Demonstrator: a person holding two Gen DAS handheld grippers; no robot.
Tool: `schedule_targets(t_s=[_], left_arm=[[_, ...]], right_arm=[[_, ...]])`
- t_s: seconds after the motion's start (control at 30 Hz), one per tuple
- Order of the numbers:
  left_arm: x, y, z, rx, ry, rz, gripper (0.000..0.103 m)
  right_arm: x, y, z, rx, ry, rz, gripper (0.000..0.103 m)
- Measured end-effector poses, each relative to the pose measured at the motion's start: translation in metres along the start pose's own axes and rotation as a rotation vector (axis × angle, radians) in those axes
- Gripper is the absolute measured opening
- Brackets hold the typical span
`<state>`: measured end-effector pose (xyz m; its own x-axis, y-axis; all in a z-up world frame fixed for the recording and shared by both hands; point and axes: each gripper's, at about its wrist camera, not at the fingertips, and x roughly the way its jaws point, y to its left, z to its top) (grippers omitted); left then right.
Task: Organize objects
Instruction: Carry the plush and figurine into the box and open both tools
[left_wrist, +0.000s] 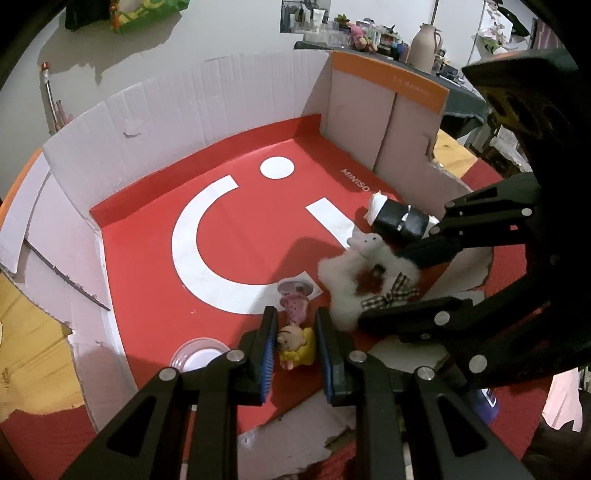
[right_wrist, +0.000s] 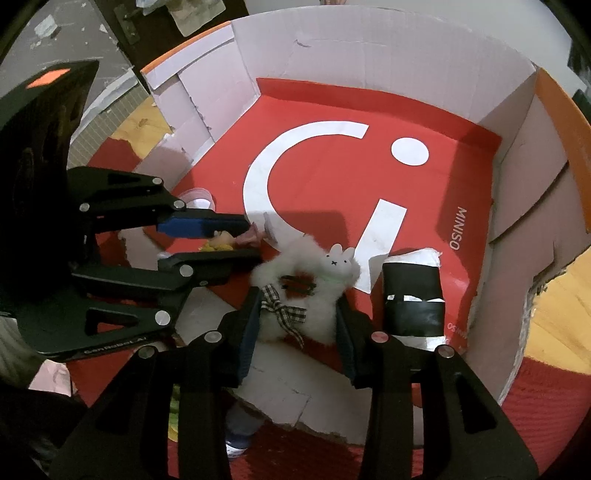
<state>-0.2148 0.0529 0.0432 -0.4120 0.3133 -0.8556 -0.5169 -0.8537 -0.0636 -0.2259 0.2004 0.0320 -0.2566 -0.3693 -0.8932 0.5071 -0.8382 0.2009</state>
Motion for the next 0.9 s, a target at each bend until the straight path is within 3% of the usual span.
schedule_targets(t_s=[0.27,0.43,0.9], left_arm=[[-0.0013,-0.0008,0.0011,0.005,0.021,0.004,0.021],[0.0008,-0.0016,0.0017,0.014,0.017,0.011,0.021],[0.0035,-0.0026,0.0026,0.014,0.016,0.016,0.025]], right_arm=[[0.0024,0.0012,0.0026,-0.006,0.009,-0.011,0.039],[0.0026,0.0026,0.0019,-0.009,0.008,-0.015,0.05],[0.0024,0.0056,0.0032,-0.012,0.009,-0.029,0.055]])
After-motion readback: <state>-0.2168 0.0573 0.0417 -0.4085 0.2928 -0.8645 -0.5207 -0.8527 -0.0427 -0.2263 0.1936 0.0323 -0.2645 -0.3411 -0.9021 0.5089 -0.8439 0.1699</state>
